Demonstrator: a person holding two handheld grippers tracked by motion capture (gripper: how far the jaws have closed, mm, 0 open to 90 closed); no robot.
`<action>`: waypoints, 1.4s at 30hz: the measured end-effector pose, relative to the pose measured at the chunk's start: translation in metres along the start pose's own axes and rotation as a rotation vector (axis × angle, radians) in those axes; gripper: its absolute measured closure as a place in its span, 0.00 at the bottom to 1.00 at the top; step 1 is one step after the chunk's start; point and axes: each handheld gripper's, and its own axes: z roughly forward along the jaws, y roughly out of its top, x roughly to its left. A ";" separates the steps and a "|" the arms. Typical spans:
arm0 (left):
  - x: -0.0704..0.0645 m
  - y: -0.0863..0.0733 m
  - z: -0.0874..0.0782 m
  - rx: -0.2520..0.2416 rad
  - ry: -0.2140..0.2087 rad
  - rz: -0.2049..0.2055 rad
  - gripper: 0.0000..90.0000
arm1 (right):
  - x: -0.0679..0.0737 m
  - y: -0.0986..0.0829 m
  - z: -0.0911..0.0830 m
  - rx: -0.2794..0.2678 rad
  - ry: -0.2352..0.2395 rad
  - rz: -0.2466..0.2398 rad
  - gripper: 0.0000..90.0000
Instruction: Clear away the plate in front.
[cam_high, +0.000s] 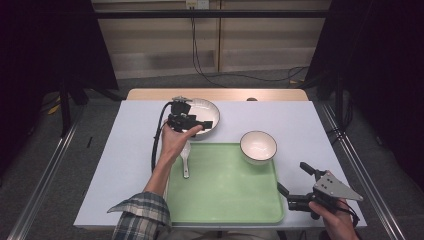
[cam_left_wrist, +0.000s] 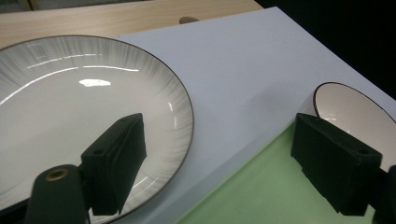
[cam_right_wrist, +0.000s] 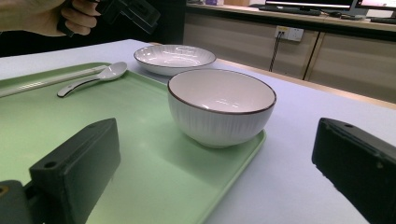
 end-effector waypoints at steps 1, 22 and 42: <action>0.003 0.000 -0.003 -0.013 0.011 -0.017 0.21 | 0.000 0.000 0.000 -0.002 0.010 -0.004 0.01; 0.073 -0.003 -0.039 0.011 0.231 -0.097 0.44 | 0.000 -0.001 0.000 0.015 0.024 -0.008 0.01; 0.094 -0.016 0.003 0.112 0.295 -0.154 0.50 | 0.002 -0.001 0.000 0.011 0.029 -0.016 0.01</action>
